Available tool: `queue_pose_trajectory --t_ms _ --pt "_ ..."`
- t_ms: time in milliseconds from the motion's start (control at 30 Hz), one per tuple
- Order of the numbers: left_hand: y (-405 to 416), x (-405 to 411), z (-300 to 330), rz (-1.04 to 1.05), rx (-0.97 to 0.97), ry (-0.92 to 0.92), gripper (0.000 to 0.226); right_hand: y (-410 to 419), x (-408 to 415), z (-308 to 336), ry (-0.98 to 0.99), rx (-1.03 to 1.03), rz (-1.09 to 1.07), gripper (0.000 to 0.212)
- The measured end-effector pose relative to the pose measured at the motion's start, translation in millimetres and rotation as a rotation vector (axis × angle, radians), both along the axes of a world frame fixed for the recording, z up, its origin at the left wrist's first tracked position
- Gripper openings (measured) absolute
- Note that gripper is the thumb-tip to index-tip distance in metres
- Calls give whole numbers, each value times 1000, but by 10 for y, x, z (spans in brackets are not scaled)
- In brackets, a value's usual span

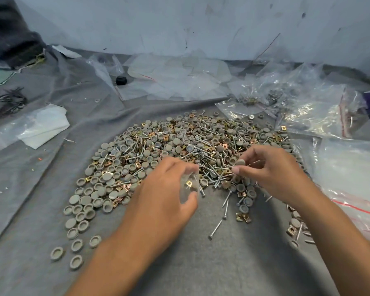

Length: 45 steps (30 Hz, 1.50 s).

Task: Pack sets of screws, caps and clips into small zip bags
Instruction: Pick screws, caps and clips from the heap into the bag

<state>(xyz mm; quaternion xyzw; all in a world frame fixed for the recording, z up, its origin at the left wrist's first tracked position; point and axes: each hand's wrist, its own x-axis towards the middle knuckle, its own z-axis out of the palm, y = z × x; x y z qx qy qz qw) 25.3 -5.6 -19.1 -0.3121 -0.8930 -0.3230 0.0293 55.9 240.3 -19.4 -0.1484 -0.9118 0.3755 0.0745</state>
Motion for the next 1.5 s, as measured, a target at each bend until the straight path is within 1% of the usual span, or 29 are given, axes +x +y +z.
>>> queue_pose_trajectory --t_ms 133,300,367,400,467,533,600,667,700,767,833,867,1033,1100,1167,1200,1233,1300,1367,1400,1500 --pt "57 20 -40 -18 -9 0 54 92 12 -5 67 109 -74 16" --pt "62 23 -35 -20 20 1 55 13 -21 -136 -71 272 11 19" --pt "53 16 -34 -26 39 -17 56 12 -27 -137 -87 290 22 18" --pt "46 12 -34 -26 44 -27 56 22 -19 -122 -70 268 22 18" --pt "33 4 -37 -23 63 -40 55 -5 21 -44 27 134 18 15" --pt "32 -3 -39 -17 83 -51 53 -133 73 80 217 -16 58 13" --pt "40 -13 -35 -20 89 -57 50 -358 126 192 399 -83 185 14" --pt "48 -26 -26 -41 93 -62 44 -597 171 219 480 -59 323 17" --pt "53 -31 -24 -54 92 -60 39 -678 186 200 485 -20 360 20" --pt "53 -32 -21 -60 96 -53 33 -747 193 141 474 124 380 23" --pt "47 -31 -29 -41 100 -55 38 -741 187 95 444 254 374 25" --pt "46 -28 -32 -34 95 -56 41 -731 190 83 428 277 368 26" --pt "50 -17 -24 -35 98 -86 46 -651 206 144 436 200 369 24" --pt "34 -20 -20 -18 114 -98 49 -501 208 194 450 178 288 16" --pt "14 -21 -14 -6 109 -100 50 -267 200 215 399 190 118 12" --pt "8 -20 -12 -3 103 -98 51 -147 200 205 313 200 46 15" --pt "7 -21 -10 -2 102 -96 51 -43 201 181 185 215 4 17" --pt "5 -27 -2 -2 116 -100 51 75 203 118 -120 282 6 26" --pt "-3 -33 13 3 129 -100 51 96 193 65 -341 350 85 38" --pt "-7 -35 20 6 129 -98 52 89 185 58 -386 355 110 38" --pt "-18 -32 34 16 118 -86 52 88 162 76 -384 299 99 26"
